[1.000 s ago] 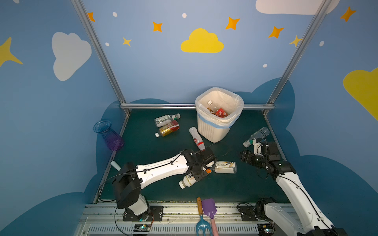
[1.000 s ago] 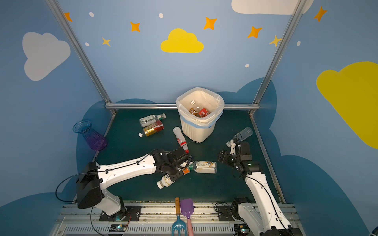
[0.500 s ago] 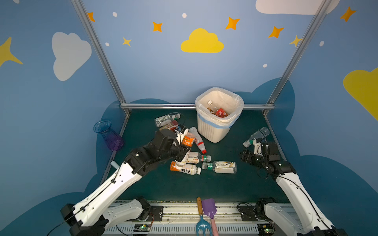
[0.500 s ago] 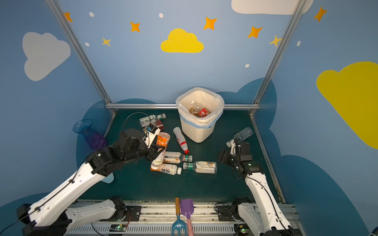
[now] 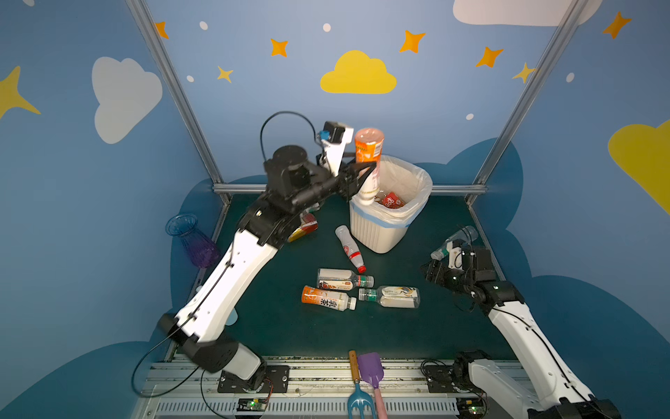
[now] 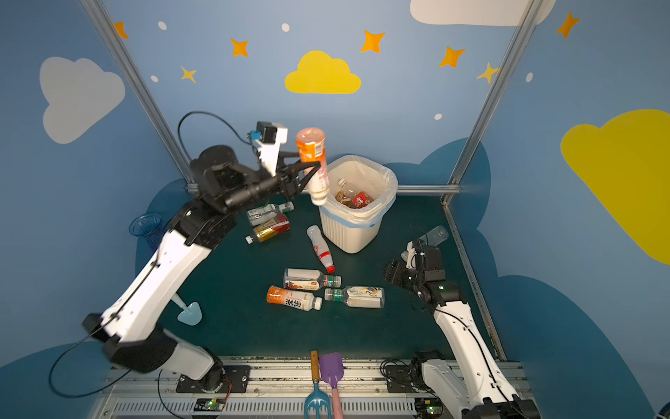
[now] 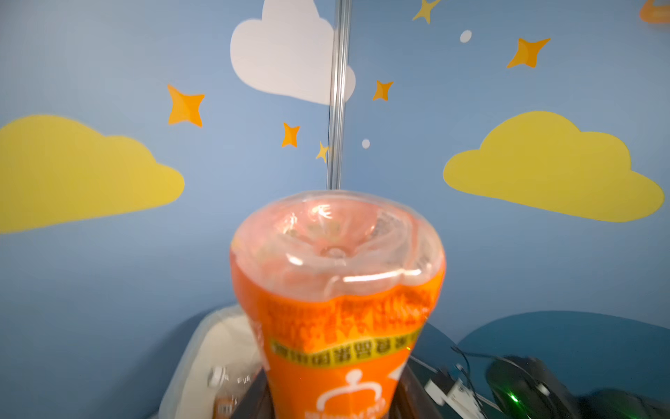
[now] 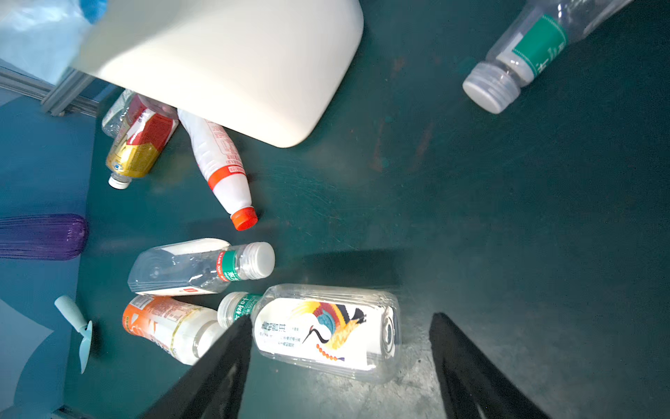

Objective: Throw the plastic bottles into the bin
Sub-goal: 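Lift the orange bottle with the left gripper over the bin and release, then draw the left arm back while the right arm reaches toward the clear green-cap bottle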

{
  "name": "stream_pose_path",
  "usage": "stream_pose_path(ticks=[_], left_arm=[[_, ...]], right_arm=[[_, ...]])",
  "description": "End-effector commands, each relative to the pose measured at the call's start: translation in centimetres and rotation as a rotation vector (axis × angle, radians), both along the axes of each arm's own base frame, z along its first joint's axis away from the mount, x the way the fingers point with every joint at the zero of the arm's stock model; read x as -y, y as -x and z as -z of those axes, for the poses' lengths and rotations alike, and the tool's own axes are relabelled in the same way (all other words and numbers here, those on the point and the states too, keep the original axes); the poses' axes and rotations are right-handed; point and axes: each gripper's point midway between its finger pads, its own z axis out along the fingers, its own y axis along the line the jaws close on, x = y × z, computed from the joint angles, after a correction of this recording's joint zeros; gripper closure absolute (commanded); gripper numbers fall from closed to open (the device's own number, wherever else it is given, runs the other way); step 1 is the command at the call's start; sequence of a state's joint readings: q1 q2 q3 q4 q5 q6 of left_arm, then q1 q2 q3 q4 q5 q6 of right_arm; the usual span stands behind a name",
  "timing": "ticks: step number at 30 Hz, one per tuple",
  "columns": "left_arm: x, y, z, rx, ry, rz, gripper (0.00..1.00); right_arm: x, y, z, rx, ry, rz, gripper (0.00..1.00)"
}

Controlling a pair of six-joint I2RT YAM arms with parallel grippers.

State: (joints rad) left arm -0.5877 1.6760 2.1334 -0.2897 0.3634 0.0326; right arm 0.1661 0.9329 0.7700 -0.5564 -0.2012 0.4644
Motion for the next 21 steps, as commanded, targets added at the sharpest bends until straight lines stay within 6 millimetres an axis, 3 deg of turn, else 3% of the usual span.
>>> stream_pose_path(ticks=[1, 3, 5, 10, 14, 17, 21], left_arm=[[3.2, -6.7, 5.8, -0.158, -0.105, 0.024, 0.01], [3.3, -8.4, 6.4, -0.196, -0.106, -0.006, 0.0], [3.6, -8.4, 6.5, -0.207, -0.081, 0.043, 0.0], [1.9, -6.5, 6.7, -0.264, -0.082, 0.03, 0.0], [-1.0, -4.2, 8.1, -0.309, -0.059, -0.054, 0.0], [-3.6, -2.3, 11.4, -0.406, -0.078, -0.141, 0.0], [-7.2, 0.8, 18.4, -0.579, -0.104, -0.252, 0.0]], right_arm=[[-0.1, -0.8, -1.4, 0.032, 0.012, -0.008, 0.22], [-0.1, -0.7, -1.5, 0.025, 0.024, -0.021, 0.22], [0.0, -0.7, -1.4, 0.023, 0.04, -0.024, 0.22], [0.4, -0.6, -1.0, 0.024, 0.056, -0.02, 0.22], [0.6, -0.6, -0.4, 0.015, 0.057, -0.008, 0.22], [1.0, -0.6, 0.2, -0.002, 0.069, 0.01, 0.21], [2.3, -0.5, 1.1, -0.021, 0.097, 0.075, 0.21]])
